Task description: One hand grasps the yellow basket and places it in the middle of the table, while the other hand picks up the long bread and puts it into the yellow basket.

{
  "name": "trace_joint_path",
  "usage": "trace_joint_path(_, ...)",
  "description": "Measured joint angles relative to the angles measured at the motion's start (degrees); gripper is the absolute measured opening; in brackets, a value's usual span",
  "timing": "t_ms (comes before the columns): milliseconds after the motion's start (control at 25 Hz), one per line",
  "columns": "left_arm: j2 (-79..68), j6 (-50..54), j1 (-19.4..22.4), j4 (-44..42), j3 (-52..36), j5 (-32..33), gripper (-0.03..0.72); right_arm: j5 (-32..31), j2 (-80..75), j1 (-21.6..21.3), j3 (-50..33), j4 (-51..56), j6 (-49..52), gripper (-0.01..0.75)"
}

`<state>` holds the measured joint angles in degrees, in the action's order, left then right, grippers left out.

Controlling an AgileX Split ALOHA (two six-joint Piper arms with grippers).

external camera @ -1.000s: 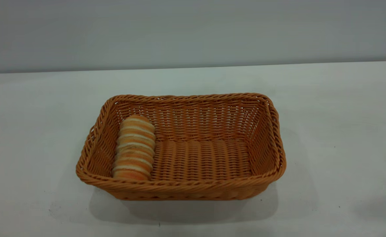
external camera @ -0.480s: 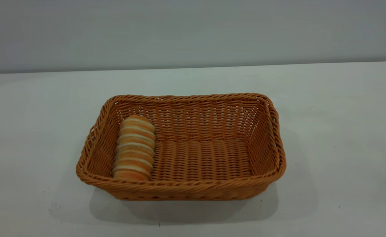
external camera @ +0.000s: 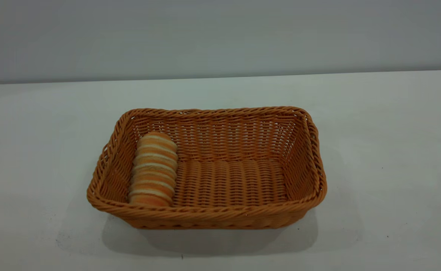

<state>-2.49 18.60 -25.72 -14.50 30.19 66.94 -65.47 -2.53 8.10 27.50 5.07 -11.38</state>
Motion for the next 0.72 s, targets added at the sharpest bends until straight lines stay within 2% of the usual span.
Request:
trace_joint_path(320,0.1,-3.1,0.0,0.9,-1.8,-0.6,0.491,0.1,0.2,0.0,0.0,-1.2,1.2,0.525)
trace_joint_path(720,0.1,-9.7,0.0,7.8,-1.9,-1.4,0.491,0.2,0.2,0.0,0.0,-4.2,4.6,0.525)
